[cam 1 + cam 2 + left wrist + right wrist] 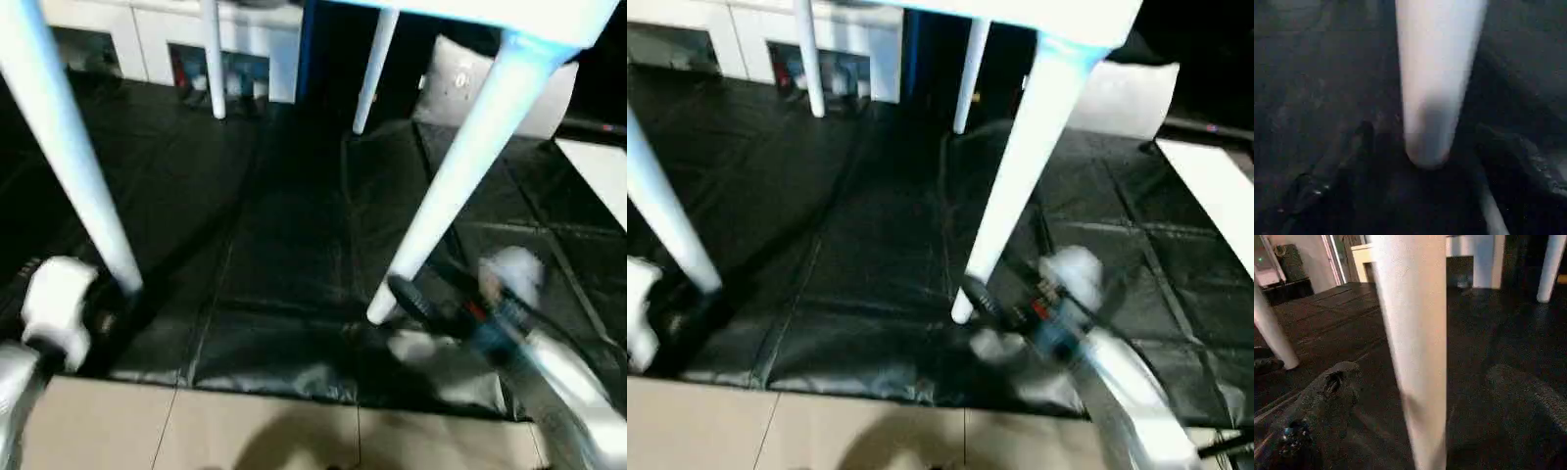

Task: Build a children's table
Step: Flip table

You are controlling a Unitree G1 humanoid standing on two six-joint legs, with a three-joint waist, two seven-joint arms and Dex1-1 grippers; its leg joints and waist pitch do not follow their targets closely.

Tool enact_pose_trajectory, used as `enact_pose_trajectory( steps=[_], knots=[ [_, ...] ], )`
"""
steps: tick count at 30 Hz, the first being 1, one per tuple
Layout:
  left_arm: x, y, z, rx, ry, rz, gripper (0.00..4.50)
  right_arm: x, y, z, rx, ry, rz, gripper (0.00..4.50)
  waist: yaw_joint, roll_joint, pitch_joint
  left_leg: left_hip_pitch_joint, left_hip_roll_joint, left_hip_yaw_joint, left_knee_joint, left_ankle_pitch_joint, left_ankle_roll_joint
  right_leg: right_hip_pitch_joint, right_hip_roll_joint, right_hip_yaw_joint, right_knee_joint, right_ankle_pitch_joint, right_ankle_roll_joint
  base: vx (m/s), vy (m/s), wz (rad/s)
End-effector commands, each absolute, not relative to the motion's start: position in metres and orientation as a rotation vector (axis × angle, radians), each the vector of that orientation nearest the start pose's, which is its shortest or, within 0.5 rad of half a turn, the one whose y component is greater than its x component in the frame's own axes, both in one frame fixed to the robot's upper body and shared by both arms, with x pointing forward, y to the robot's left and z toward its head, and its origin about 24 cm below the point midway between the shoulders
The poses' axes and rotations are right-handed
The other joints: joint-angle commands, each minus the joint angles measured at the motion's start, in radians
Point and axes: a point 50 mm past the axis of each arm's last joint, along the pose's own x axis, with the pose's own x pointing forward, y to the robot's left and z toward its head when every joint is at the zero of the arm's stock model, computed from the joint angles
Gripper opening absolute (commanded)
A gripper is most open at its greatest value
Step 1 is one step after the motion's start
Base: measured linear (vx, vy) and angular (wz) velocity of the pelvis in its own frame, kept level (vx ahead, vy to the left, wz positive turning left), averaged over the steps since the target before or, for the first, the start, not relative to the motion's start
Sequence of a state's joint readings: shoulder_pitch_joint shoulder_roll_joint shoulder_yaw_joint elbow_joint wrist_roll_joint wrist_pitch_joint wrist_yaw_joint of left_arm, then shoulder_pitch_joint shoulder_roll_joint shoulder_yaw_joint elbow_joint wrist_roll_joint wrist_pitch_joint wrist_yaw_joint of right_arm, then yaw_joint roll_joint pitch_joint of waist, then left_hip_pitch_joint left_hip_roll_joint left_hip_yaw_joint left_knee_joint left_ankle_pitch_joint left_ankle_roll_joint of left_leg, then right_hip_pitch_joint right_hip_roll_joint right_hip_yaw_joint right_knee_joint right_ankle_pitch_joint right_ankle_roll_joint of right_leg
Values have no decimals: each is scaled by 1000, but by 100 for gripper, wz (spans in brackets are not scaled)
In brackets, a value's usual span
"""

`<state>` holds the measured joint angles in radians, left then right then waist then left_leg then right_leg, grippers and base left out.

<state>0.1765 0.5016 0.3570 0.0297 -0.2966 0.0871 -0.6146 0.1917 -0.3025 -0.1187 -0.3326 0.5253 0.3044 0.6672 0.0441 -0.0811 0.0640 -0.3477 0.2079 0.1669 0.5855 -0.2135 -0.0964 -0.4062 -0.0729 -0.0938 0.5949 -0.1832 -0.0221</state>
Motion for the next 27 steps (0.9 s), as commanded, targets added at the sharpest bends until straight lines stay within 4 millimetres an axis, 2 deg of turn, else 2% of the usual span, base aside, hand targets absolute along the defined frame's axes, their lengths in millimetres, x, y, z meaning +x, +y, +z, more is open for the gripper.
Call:
enact_pose_trajectory(
  steps=[1, 2, 3, 4, 5, 6, 7, 8, 9, 10, 11, 12, 13, 14, 15, 16, 17, 18, 19, 20, 21, 22, 23, 24, 25, 26, 27],
  knots=[
    [194, 300, 68, 109, 122, -229, 405, 194, -195, 82, 224, 41, 654, 450, 1, 30, -39, -1, 35, -6, -85, -283, 36, 46, -63, 63, -82, -308, -122, 0, 0, 0],
    [181, 294, 72, 54, 91, -229, 405, 182, -199, 82, 225, 63, 648, 450, 2, 34, -34, -3, 37, -7, -87, -304, 36, 47, -66, 64, -88, -349, -112, 0, 0, 0],
    [181, 294, 72, 51, 89, -229, 409, 182, -199, 83, 224, 64, 648, 450, 1, 28, -34, -5, 39, -6, -86, -309, 36, 48, -68, 65, -90, -363, -109, 0, 0, 0],
    [174, 288, 76, 16, 69, -229, 416, 176, -200, 83, 225, 76, 648, 450, 0, 35, -25, -1, 34, -7, -89, -354, 35, 38, -63, 61, -98, -441, -88, 0, 0, 0],
    [165, 276, 82, -13, 57, -233, 428, 169, -197, 84, 237, 88, 644, 450, -3, 36, -22, 3, 34, -11, -87, -399, 26, 36, -64, 57, -110, -527, -60, 0, 0, 0],
    [163, 272, 83, -16, 58, -235, 428, 167, -196, 85, 243, 90, 642, 450, -3, 33, -20, 5, 34, -14, -87, -414, 23, 33, -66, 55, -117, -566, -45, 0, 0, 0],
    [164, 258, 86, -32, 53, -252, 440, 166, -192, 84, 257, 94, 627, 450, -8, 29, -13, 9, 27, -17, -85, -447, 19, 25, -64, 49, -132, -655, -6, 0, 0, 0],
    [164, 249, 89, -45, 48, -264, 446, 165, -189, 84, 266, 97, 616, 450, -12, 29, -12, 17, 22, -21, -80, -468, 9, 20, -61, 41, -141, -716, 28, 0, 0, 0],
    [166, 241, 90, -62, 44, -274, 449, 165, -187, 84, 277, 102, 609, 450, -12, 30, -14, 25, 22, -22, -76, -474, 4, 17, -63, 40, -145, -729, 34, 0, 0, 0],
    [166, 237, 91, -73, 43, -280, 449, 164, -185, 83, 284, 105, 604, 450, -16, 33, -10, 31, 19, -26, -75, -489, 4, 13, -58, 31, -155, -736, 44, 0, 0, 0],
    [178, 214, 89, -95, 25, -306, 449, 166, -175, 75, 286, 145, 587, 450, -25, 24, -13, 32, 20, -29, -76, -512, 2, 20, -50, 17, -164, -732, 60, -60, 16, 4],
    [179, 211, 88, -99, 24, -306, 449, 166, -174, 74, 283, 147, 584, 450, -25, 24, -13, 32, 20, -29, -76, -512, 2, 20, -50, 17, -164, -732, 60, -61, 25, 5],
    [186, 202, 87, -110, 18, -306, 449, 168, -168, 71, 278, 158, 573, 450, -32, 36, -10, 46, 25, -38, -82, -563, -6, 25, -47, 2, -176, -695, 62, -61, 25, 5],
    [188, 200, 86, -112, 15, -306, 449, 169, -166, 70, 278, 162, 570, 450, -37, 44, -7, 35, 28, -46, -93, -583, -9, 44, -47, -7, -175, -673, 64, 0, 0, 0],
    [192, 195, 83, -123, 16, -296, 449, 170, -161, 71, 289, 167, 564, 450, -39, 51, -5, 33, 33, -51, -101, -604, -12, 54, -49, -9, -172, -654, 61, 0, 0, 0],
    [193, 194, 82, -125, 19, -294, 449, 171, -159, 71, 292, 167, 565, 450, -53, 53, 0, 26, 45, -62, -120, -670, -24, 71, -45, -19, -161, -607, 54, 0, 0, 0],
    [192, 192, 82, -129, 27, -295, 449, 171, -158, 72, 295, 166, 563, 450, -58, 56, 2, 12, 60, -70, -144, -754, -32, 94, -39, -20, -129, -565, 45, 0, 0, 0],
    [191, 190, 83, -136, 30, -301, 449, 171, -157, 73, 301, 170, 557, 450, -56, 58, 2, 3, 68, -70, -158, -788, -37, 105, -38, -12, -101, -535, 35, 0, 0, 0],
    [190, 187, 83, -129, 34, -308, 449, 171, -156, 73, 302, 172, 557, 450, -54, 53, 6, -16, 79, -64, -188, -843, -46, 120, -34, 7, -36, -472, 14, 0, 0, 0],
    [188, 184, 83, -136, 43, -313, 449, 172, -155, 73, 297, 177, 546, 450, -44, 47, 10, -5, 66, -47, -181, -845, -53, 95, -34, 28, -36, -523, 11, 0, 0, 0],
    [188, 181, 83, -129, 51, -318, 449, 174, -153, 73, 291, 177, 540, 450, -52, 29, 7, 29, 39, -45, -134, -794, -49, 53, -46, 34, -98, -662, 38, 0, 0, 0],
    [188, 180, 82, -128, 56, -322, 449, 175, -151, 73, 283, 178, 538, 450, -75, 8, 5, 107, -46, -29, 45, -436, -14, -33, -110, -4, -241, -1068, 116, 0, 0, 0],
    [188, 180, 82, -128, 56, -322, 449, 175, -151, 73, 283, 178, 538, 450, -68, 27, 3, 82, -31, -40, 28, -385, -3, 7, -124, -10, -233, -1038, 106, 0, 0, 0],
    [188, 179, 82, -129, 56, -321, 449, 176, -150, 72, 272, 180, 539, 450, -68, 27, 3, 82, -31, -40, 28, -385, -3, 7, -124, -10, -233, -1038, 106, 41, 34, -34],
    [189, 178, 82, -129, 55, -318, 449, 176, -149, 72, 265, 183, 540, 450, -61, 45, -16, -8, 28, -68, -62, -417, 4, 101, -80, -47, -161, -680, 113, 41, 34, -34],
    [189, 177, 82, -122, 55, -322, 449, 176, -149, 71, 262, 188, 542, 450, -55, 61, -16, -43, 90, -93, -121, -410, 43, 119, -68, -15, -67, -324, 32, 0, 0, 0],
    [189, 177, 82, -121, 53, -325, 449, 176, -148, 70, 258, 193, 543, 450, -49, 61, -19, -42, 108, -95, -137, -363, 69, 106, -61, 5, -30, -166, -9, 0, 0, 0]
  ],
)
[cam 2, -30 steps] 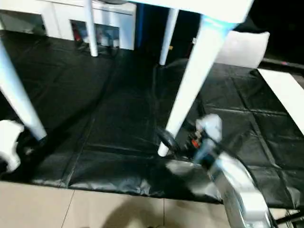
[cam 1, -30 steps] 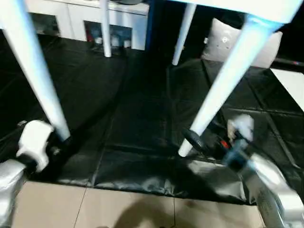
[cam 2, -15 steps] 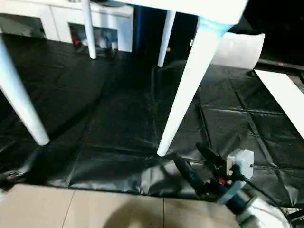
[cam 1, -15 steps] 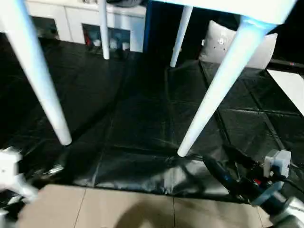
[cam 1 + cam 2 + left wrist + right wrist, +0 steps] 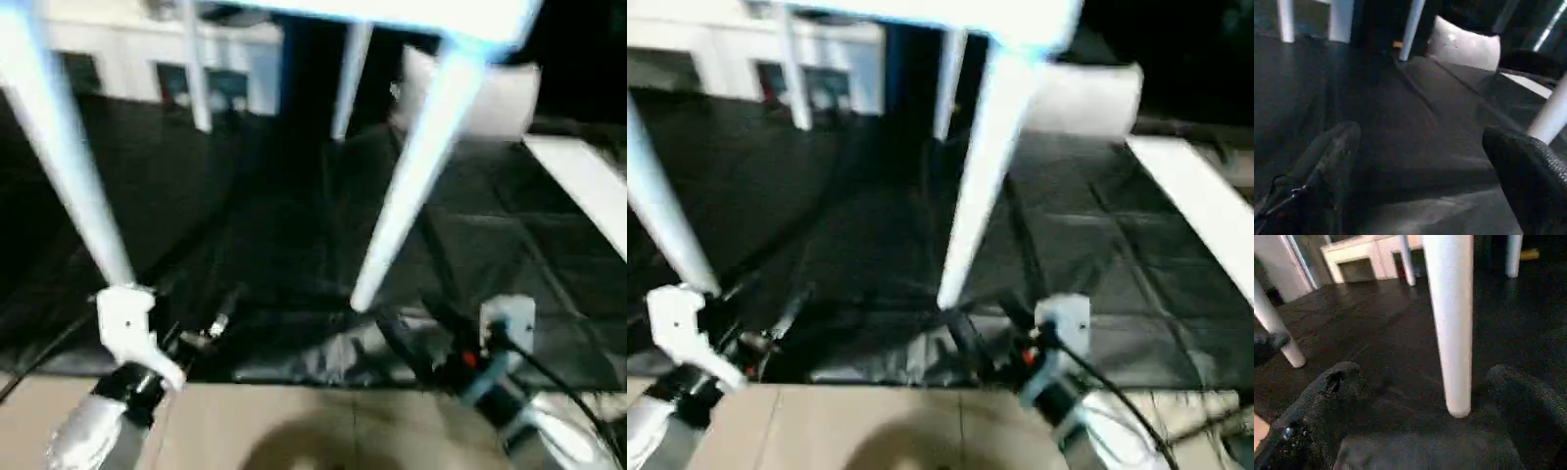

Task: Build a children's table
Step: Flip table

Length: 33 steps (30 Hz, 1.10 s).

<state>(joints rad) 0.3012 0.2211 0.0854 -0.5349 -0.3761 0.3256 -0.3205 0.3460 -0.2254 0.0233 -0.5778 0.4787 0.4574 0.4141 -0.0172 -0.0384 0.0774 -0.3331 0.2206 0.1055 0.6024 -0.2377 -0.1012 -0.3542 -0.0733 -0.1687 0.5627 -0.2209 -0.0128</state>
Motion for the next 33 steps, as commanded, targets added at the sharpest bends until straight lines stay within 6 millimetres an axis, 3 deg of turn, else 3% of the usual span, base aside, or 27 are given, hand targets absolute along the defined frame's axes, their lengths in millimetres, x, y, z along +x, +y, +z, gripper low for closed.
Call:
enact_pose_trajectory(
  steps=[1, 2, 4, 6, 7, 8, 10, 11, 12, 13, 14, 16, 17, 18, 20, 22, 23, 24, 25, 26, 27, 28, 29, 30, 31, 32, 33],
  knots=[
    [189, 176, 82, -114, 60, -329, 449, 175, -147, 69, 250, 203, 546, 450, 5, -3, -34, -59, 48, 13, -135, -231, 108, 1, -59, 94, -41, -40, -92, 0, 0, 0],
    [188, 176, 82, -112, 69, -335, 449, 175, -147, 68, 247, 206, 546, 450, 7, -16, -43, -28, -56, 62, -23, -244, 79, -73, -69, 66, -128, -404, -74, -55, -23, 16],
    [188, 175, 81, -110, 76, -339, 449, 174, -147, 68, 245, 209, 546, 450, 4, -4, -51, -12, -59, 37, 43, -241, 65, -77, -126, 49, -168, -735, -4, -64, 6, -7],
    [186, 173, 80, -112, 84, -353, 449, 174, -147, 66, 243, 216, 539, 450, -24, 9, -46, -18, -13, 7, -25, -496, 20, -50, -46, -46, -157, -756, 110, -19, 60, -19],
    [186, 173, 81, -111, 77, -350, 449, 174, -147, 66, 234, 218, 539, 450, -8, 34, -38, -86, 97, -57, -176, -790, 24, 60, -27, 24, 95, -465, 75, 8, 82, -14],
    [187, 173, 81, -111, 75, -349, 449, 174, -147, 65, 233, 218, 540, 450, 13, 31, -18, -85, 72, -5, -207, -875, 25, 41, -5, 45, 136, -181, -5, -4, 74, -5],
    [187, 173, 80, -118, 76, -347, 449, 174, -146, 66, 227, 217, 545, 450, 70, 16, 7, -95, 76, 56, -223, -905, 17, 46, -10, 130, 213, -366, 14, 0, 0, 0],
    [187, 172, 80, -122, 82, -355, 449, 175, -144, 66, 227, 213, 548, 450, 64, -25, -17, -46, 43, 61, -136, -783, 8, 13, -32, 172, 141, -631, 64, 3, -119, 7],
    [187, 172, 80, -122, 81, -357, 449, 175, -144, 67, 228, 212, 548, 450, 51, -73, -4, 53, -50, 53, 161, -308, -11, -168, -121, 188, -142, -1306, 157, -41, -89, -6],
    [188, 172, 81, -123, 79, -358, 449, 175, -144, 67, 227, 211, 548, 450, 60, -55, -26, -59, -64, 6, 125, -71, 47, -56, -140, 274, -99, -1139, 123, -41, -89, -6],
    [188, 172, 81, -123, 75, -357, 449, 176, -144, 67, 222, 209, 548, 450, 88, -32, -59, -65, -16, -3, 18, 58, 23, -24, -94, 236, -17, -616, 46, 0, 0, 0],
    [189, 172, 81, -120, 79, -354, 449, 177, -144, 67, 222, 208, 547, 450, 63, -22, -81, -36, -41, 28, 21, 364, 125, -64, 28, 170, 40, 214, -49, 15, -23, 22],
    [190, 172, 81, -118, 83, -352, 449, 177, -144, 67, 224, 207, 546, 450, 65, -7, -87, -49, -46, 27, 14, 374, 145, -58, 22, 163, 44, 308, -98, -70, -17, 14],
    [190, 173, 80, -114, 90, -352, 449, 177, -144, 67, 224, 207, 548, 450, 56, -3, -92, -87, -58, 30, 2, 303, 182, -48, 7, 144, 16, 334, -151, -89, 10, -6],
    [188, 173, 76, -106, 110, -361, 449, 177, -144, 68, 224, 205, 560, 450, 38, 13, -82, -64, -27, 27, -28, -149, 169, -47, -17, 117, -48, -183, -175, -101, 16, -5],
    [185, 173, 73, -121, 126, -381, 449, 176, -143, 67, 223, 207, 582, 450, 12, 18, -41, -12, 1, 4, -52, -591, 24, -64, -11, 78, -88, -691, -4, -103, 49, -10],
    [181, 171, 67, -145, 153, -419, 449, 173, -141, 67, 227, 202, 634, 450, -5, 33, -17, -38, 38, -11, -137, -854, -23, -11, 28, 7, -40, -663, 60, -103, 42, -19],
    [176, 169, 63, -181, 168, -470, 449, 170, -138, 67, 241, 203, 701, 450, 42, 36, -16, -142, 69, -7, -212, -918, -13, 94, 9, 53, 202, -427, 24, -76, 17, -4],
    [170, 167, 59, -217, 184, -534, 449, 166, -135, 67, 254, 207, 772, 450, 128, 41, -10, -174, 40, 81, -206, -915, 25, 94, 21, 64, 233, -355, -7, -76, 17, -4],
    [167, 165, 57, -236, 193, -576, 449, 164, -134, 66, 257, 214, 809, 450, 99, -5, -40, -86, 16, 109, -132, -684, -10, 50, -21, 153, 182, -689, 51, 0, 0, 0],
    [163, 163, 55, -255, 202, -621, 449, 162, -133, 65, 260, 224, 846, 450, 81, -77, -54, -24, -7, 75, 28, -478, -21, -11, -91, 183, 33, -981, 107, -72, -83, -10],
    [157, 162, 50, -255, 233, -683, 449, 160, -133, 62, 261, 238, 894, 450, 89, -59, -20, -40, -54, 1, 154, -54, 35, -56, -139, 267, -111, -1286, 80, -72, -83, -10],
    [153, 162, 45, -253, 260, -728, 449, 159, -134, 59, 261, 251, 931, 450, 107, -27, -16, -44, -53, -16, 149, -19, 47, -34, -153, 291, -108, -1238, 46, -55, -57, -4],
    [151, 163, 41, -247, 290, -757, 449, 158, -134, 56, 252, 271, 970, 450, 99, -37, 2, -41, -47, -36, 120, -63, 5, -20, -141, 250, -81, -1100, 1, 0, 0, 0],
    [149, 165, 34, -229, 337, -786, 449, 158, -134, 50, 233, 306, 1020, 450, 99, -15, -14, 13, -25, -37, 48, -198, -38, -19, -97, 200, -43, -838, -69, 0, 0, 0],
    [149, 165, 34, -229, 337, -786, 449, 158, -134, 50, 233, 306, 1020, 450, 84, 8, -15, -5, 10, -51, -48, -449, -57, -13, -31, 178, 17, -568, -95, -36, 72, 10],
    [149, 167, 27, -198, 370, -791, 449, 158, -134, 45, 216, 331, 1049, 450, 69, -4, -23, -15, 18, -54, -72, -481, -44, 14, -34, 174, 22, -455, -97, -22, 70, 3]
  ],
)
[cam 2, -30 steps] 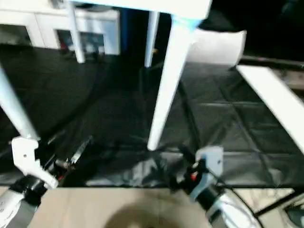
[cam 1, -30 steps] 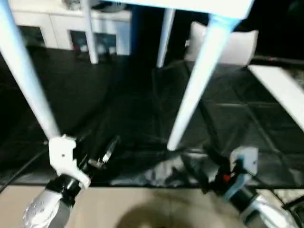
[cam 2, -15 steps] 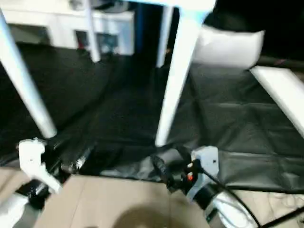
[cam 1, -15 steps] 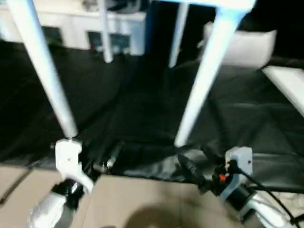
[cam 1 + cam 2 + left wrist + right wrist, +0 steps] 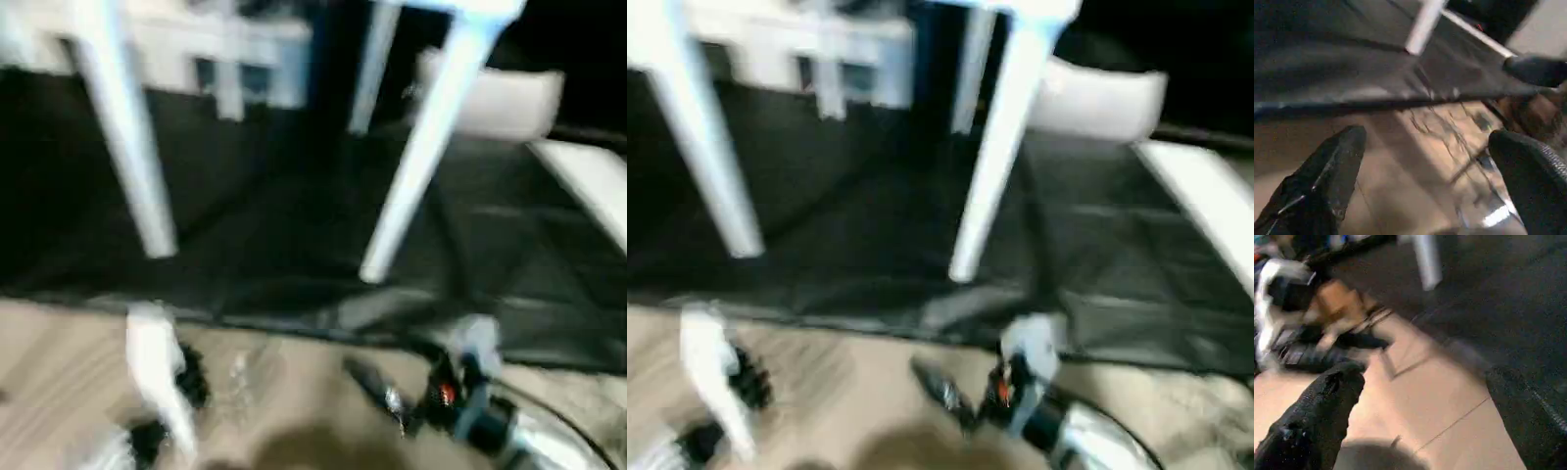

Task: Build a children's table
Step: Flip table

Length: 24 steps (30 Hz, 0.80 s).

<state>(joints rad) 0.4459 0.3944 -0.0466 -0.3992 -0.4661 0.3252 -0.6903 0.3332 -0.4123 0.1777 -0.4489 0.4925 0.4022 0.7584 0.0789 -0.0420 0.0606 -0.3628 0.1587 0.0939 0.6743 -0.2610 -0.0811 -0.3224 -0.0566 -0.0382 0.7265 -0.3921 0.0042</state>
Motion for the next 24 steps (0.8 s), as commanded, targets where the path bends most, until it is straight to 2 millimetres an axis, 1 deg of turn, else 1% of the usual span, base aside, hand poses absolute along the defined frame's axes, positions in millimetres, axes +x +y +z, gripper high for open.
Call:
enact_pose_trajectory(
  steps=[1, 2, 3, 4, 5, 6, 7, 8, 9, 10, 11, 12, 13, 14, 15, 16, 17, 18, 19, 20, 22, 23, 24],
  knots=[
    [151, 169, 19, -165, 416, -776, 449, 159, -134, 38, 207, 360, 1072, 450, -30, 14, -16, 21, 77, -37, -157, -441, -30, -3, -56, 44, -150, -138, -132, -22, 70, 3],
    [152, 171, 13, -142, 447, -765, 449, 159, -134, 34, 202, 379, 1089, 450, -43, 14, -27, 16, 73, -30, -165, -308, 4, 20, -65, 38, -157, 11, -147, -3, 62, -4],
    [154, 172, 7, -132, 469, -749, 449, 160, -133, 29, 197, 395, 1087, 450, -46, 23, -28, 13, 74, -29, -171, -276, 13, 25, -66, 33, -160, 45, -148, -3, 58, -10],
    [156, 174, -1, -116, 503, -727, 449, 162, -132, 23, 189, 419, 1086, 450, -62, 19, -17, 7, 71, -26, -183, -329, -3, 20, -65, 27, -170, -6, -148, -3, 58, -10],
    [161, 180, -21, -85, 595, -653, 449, 167, -129, 6, 174, 474, 1054, 450, -70, 8, -14, 4, 66, -19, -181, -396, -33, 13, -76, 34, -185, -107, -140, -10, 55, -11],
    [164, 184, -38, -49, 676, -584, 449, 171, -125, -8, 144, 516, 1027, 450, -74, 8, -19, 11, 63, -16, -174, -399, -43, 7, -82, 38, -189, -138, -143, 0, 0, 0],
    [168, 187, -52, -62, 725, -500, 449, 176, -124, -24, 147, 576, 957, 450, -82, 5, -24, 11, 60, -13, -170, -375, -47, 5, -87, 42, -190, -142, -146, 0, 0, 0],
    [171, 189, -75, -102, 817, -379, 449, 180, -122, -51, 109, 694, 862, 450, -88, 4, -40, -1, 62, -9, -165, -212, -33, 20, -89, 44, -178, 5, -173, 0, 0, 0],
    [172, 189, -77, -108, 828, -367, 449, 180, -122, -54, 105, 708, 855, 450, -93, 4, -42, 1, 61, -5, -160, -157, -30, 15, -85, 43, -173, 79, -187, 0, 0, 0],
    [172, 189, -87, -141, 863, -329, 449, 180, -121, -64, 128, 753, 828, 450, -94, 3, -52, 5, 60, 0, -151, -78, -12, 20, -84, 42, -166, 223, -211, 0, 0, 0],
    [172, 189, -87, -141, 863, -329, 449, 180, -121, -64, 128, 753, 828, 450, -93, 0, -58, 1, 59, 2, -142, -11, 5, 26, -86, 43, -158, 323, -220, 0, 0, 0],
    [172, 190, -98, -134, 901, -274, 449, 181, -120, -79, 147, 806, 746, 450, -91, 5, -61, 1, 58, 6, -135, 79, 40, 26, -84, 41, -151, 471, -232, 0, 0, 0],
    [172, 191, -108, -141, 934, -215, 449, 183, -120, -93, 161, 856, 649, 450, -90, -3, -60, -1, 58, 10, -138, 78, 72, 31, -88, 40, -151, 514, -248, 0, 0, 0],
    [172, 191, -113, -157, 949, -182, 449, 184, -121, -100, 167, 880, 587, 450, -91, -3, -59, -2, 59, 12, -139, 61, 78, 28, -93, 40, -150, 499, -258, 0, 0, 0],
    [171, 191, -116, -169, 958, -161, 449, 184, -122, -104, 170, 894, 549, 450, -91, -3, -57, 2, 60, 15, -142, 29, 79, 24, -94, 40, -156, 457, -269, 0, 0, 0],
    [169, 191, -122, -179, 987, -132, 449, 186, -125, -112, 165, 912, 447, 450, -87, -3, -53, 4, 69, 16, -147, -26, 78, 24, -102, 42, -160, 381, -284, 0, 0, 0],
    [167, 191, -125, -174, 1004, -124, 449, 186, -126, -116, 167, 928, 394, 450, -85, 1, -49, 7, 75, 18, -153, -63, 67, 20, -99, 43, -163, 321, -288, 0, 0, 0],
    [166, 192, -128, -160, 1026, -116, 449, 186, -128, -121, 162, 950, 346, 450, -82, 1, -49, 6, 78, 17, -154, -74, 65, 24, -99, 42, -162, 302, -290, 0, 0, 0],
    [164, 192, -132, -139, 1062, -104, 449, 183, -130, -129, 143, 1009, 282, 450, -83, 4, -51, 10, 77, 22, -153, -79, 61, 18, -97, 45, -162, 287, -292, 0, 0, 0],
    [163, 192, -133, -140, 1073, -93, 449, 178, -131, -133, 146, 1054, 274, 450, -77, 8, -50, 8, 79, 21, -154, -74, 61, 22, -99, 45, -163, 282, -293, 0, 0, 0],
    [163, 192, -135, -140, 1080, -83, 449, 176, -131, -136, 148, 1085, 268, 450, -72, 7, -49, 7, 81, 25, -154, -64, 70, 21, -99, 45, -162, 297, -293, 0, 0, 0],
    [162, 191, -136, -152, 1088, -63, 449, 174, -133, -138, 149, 1102, 250, 450, -67, 5, -49, 10, 83, 28, -154, -70, 74, 19, -100, 44, -162, 289, -294, 0, 0, 0],
    [162, 191, -138, -154, 1096, -52, 449, 174, -135, -139, 150, 1113, 233, 450, -67, 5, -48, 9, 84, 29, -155, -74, 75, 19, -100, 44, -163, 281, -293, 0, 0, 0]
  ],
)
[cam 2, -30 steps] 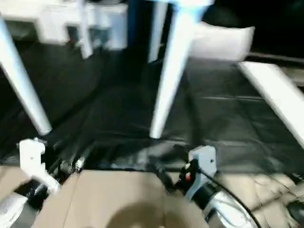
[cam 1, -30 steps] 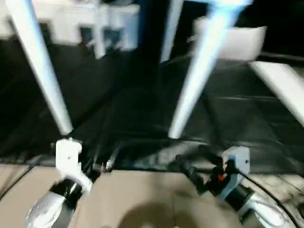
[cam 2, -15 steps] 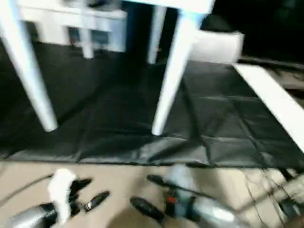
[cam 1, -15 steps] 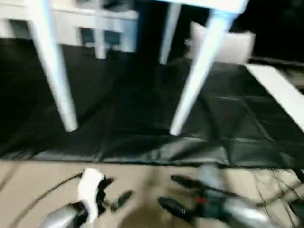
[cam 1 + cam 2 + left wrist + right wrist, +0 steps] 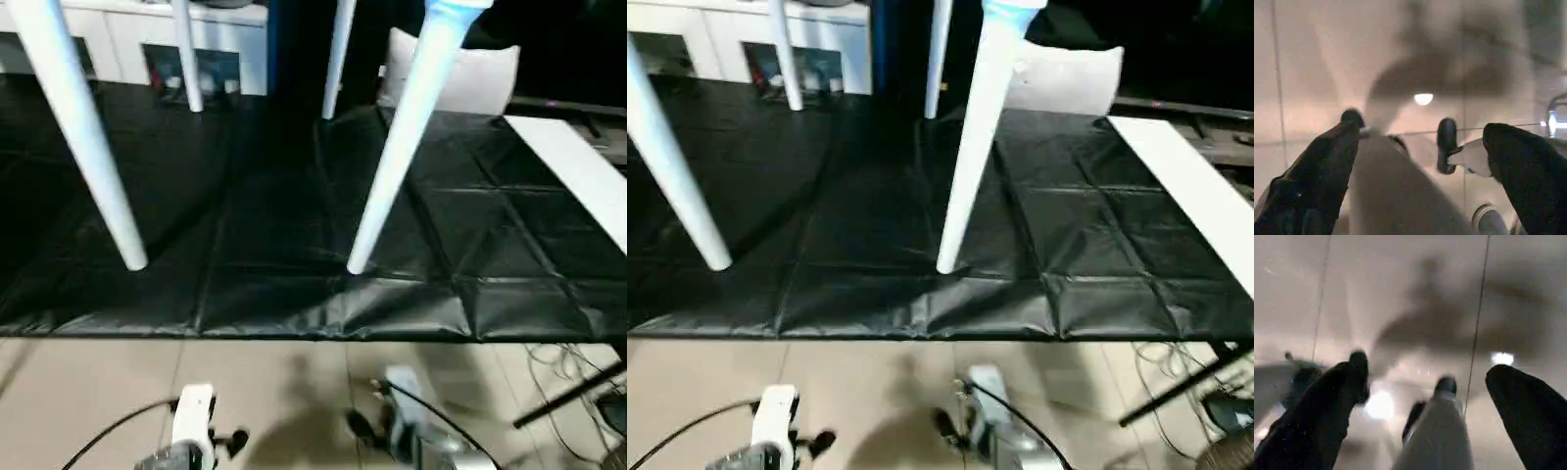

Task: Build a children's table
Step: Flip table

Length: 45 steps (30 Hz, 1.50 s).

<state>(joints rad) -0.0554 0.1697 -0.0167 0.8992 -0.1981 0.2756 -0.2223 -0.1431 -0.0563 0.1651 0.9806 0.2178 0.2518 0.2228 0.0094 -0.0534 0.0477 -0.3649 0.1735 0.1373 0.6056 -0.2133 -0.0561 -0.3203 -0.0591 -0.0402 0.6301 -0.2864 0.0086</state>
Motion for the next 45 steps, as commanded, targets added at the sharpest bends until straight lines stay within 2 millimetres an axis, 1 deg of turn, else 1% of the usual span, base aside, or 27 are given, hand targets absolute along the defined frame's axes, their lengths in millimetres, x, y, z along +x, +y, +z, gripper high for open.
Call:
enact_pose_trajectory(
  steps=[1, 2, 3, 4, 5, 6, 7, 8, 9, 10, 11, 12, 13, 14, 16, 18, 20, 22, 25, 33, 40, 45],
  knots=[
    [160, 190, -140, -154, 1112, -42, 449, 172, -138, -142, 151, 1134, 201, 450, 4, 15, -37, 10, 70, -13, -86, -123, 50, 19, -99, 46, -67, 170, -298, 0, 0, 0],
    [159, 190, -142, -152, 1124, -40, 449, 170, -140, -144, 144, 1151, 181, 450, 6, 19, -35, 13, 72, -10, -89, -143, 39, 15, -100, 47, -69, 138, -294, 0, 0, 0],
    [158, 189, -143, -148, 1131, -43, 449, 169, -140, -145, 141, 1160, 184, 450, 6, 19, -35, 12, 71, -9, -90, -149, 36, 14, -99, 47, -70, 126, -292, 0, 0, 0],
    [153, 188, -146, -131, 1163, -55, 449, 162, -142, -149, 125, 1199, 192, 450, 6, 20, -35, 12, 72, -7, -91, -158, 30, 12, -98, 48, -72, 108, -289, 0, 0, 0],
    [153, 188, -147, -131, 1166, -55, 449, 161, -142, -149, 122, 1203, 194, 450, 7, 18, -33, 12, 73, -7, -93, -170, 24, 11, -99, 48, -74, 87, -286, 0, 0, 0],
    [152, 188, -148, -132, 1176, -52, 449, 158, -143, -151, 114, 1222, 199, 450, 8, 20, -34, 13, 73, -7, -92, -176, 21, 10, -101, 49, -74, 78, -285, 0, 0, 0],
    [151, 188, -148, -135, 1181, -48, 449, 155, -143, -152, 110, 1233, 201, 450, 8, 20, -34, 12, 74, -7, -93, -177, 20, 10, -101, 49, -74, 76, -285, 0, 0, 0],
    [147, 189, -151, -135, 1213, -29, 449, 147, -144, -155, 150, 1292, 200, 450, 9, 16, -33, 11, 73, -5, -93, -176, 24, 10, -102, 50, -75, 78, -285, 0, 0, 0],
    [147, 189, -151, -135, 1213, -29, 449, 147, -144, -155, 150, 1292, 200, 450, 10, 17, -34, 11, 73, -6, -93, -174, 26, 10, -102, 51, -75, 79, -284, 0, 0, 0],
    [142, 189, -154, -133, 1256, -28, 449, 140, -144, -157, 202, 1348, 180, 450, 11, 18, -36, 12, 74, -5, -92, -162, 32, 11, -102, 51, -73, 96, -285, 0, 0, 0],
    [142, 189, -154, -133, 1256, -28, 449, 140, -144, -157, 202, 1348, 180, 450, 13, 18, -38, 12, 75, -6, -91, -141, 40, 12, -102, 50, -71, 120, -286, 0, 0, 0],
    [140, 190, -155, -133, 1265, -30, 449, 139, -144, -158, 210, 1354, 170, 450, 13, 16, -38, 9, 75, -6, -92, -131, 44, 14, -104, 50, -70, 133, -284, 0, 0, 0],
    [139, 190, -155, -133, 1270, -31, 449, 139, -145, -158, 213, 1355, 164, 450, 13, 22, -43, 10, 74, -5, -88, -109, 49, 13, -104, 50, -68, 167, -283, 0, 0, 0],
    [137, 190, -156, -139, 1274, -27, 449, 137, -146, -159, 224, 1366, 150, 450, 14, 20, -42, 10, 75, -5, -88, -109, 54, 11, -105, 49, -66, 179, -289, 0, 0, 0],
    [137, 190, -156, -139, 1274, -27, 449, 137, -146, -159, 224, 1366, 150, 450, 16, 20, -42, 10, 76, -3, -88, -111, 63, 11, -106, 49, -67, 179, -297, 0, 0, 0],
    [137, 190, -156, -139, 1274, -27, 449, 137, -146, -159, 224, 1366, 150, 450, 17, 21, -42, 11, 77, -2, -89, -119, 64, 10, -106, 48, -68, 166, -298, 0, 0, 0],
    [137, 190, -156, -139, 1274, -27, 449, 137, -146, -159, 224, 1366, 150, 450, 18, 21, -40, 13, 79, -1, -92, -146, 54, 7, -105, 49, -71, 124, -298, 0, 0, 0],
    [137, 190, -156, -139, 1274, -27, 449, 137, -146, -159, 224, 1366, 150, 450, 20, 22, -39, 13, 80, 0, -94, -159, 45, 6, -105, 50, -73, 103, -296, 0, 0, 0],
    [137, 190, -156, -139, 1274, -27, 449, 137, -146, -159, 224, 1366, 150, 450, 22, 22, -38, 13, 80, 1, -95, -164, 36, 4, -105, 51, -74, 99, -290, 0, 0, 0],
    [137, 190, -156, -139, 1274, -27, 449, 137, -146, -159, 224, 1366, 150, 450, 21, 22, -38, 13, 81, 2, -97, -167, 30, 3, -104, 51, -75, 99, -286, 0, 0, 0],
    [137, 190, -156, -139, 1274, -27, 449, 137, -146, -159, 224, 1366, 150, 450, 21, 22, -35, 12, 81, 3, -100, -191, 21, 0, -105, 53, -80, 58, -280, 0, 0, 0],
    [137, 190, -156, -139, 1274, -27, 449, 137, -146, -159, 224, 1366, 150, 450, 21, 22, -35, 12, 81, 3, -101, -189, 21, -1, -104, 53, -81, 60, -277, 0, 0, 0]
  ],
)
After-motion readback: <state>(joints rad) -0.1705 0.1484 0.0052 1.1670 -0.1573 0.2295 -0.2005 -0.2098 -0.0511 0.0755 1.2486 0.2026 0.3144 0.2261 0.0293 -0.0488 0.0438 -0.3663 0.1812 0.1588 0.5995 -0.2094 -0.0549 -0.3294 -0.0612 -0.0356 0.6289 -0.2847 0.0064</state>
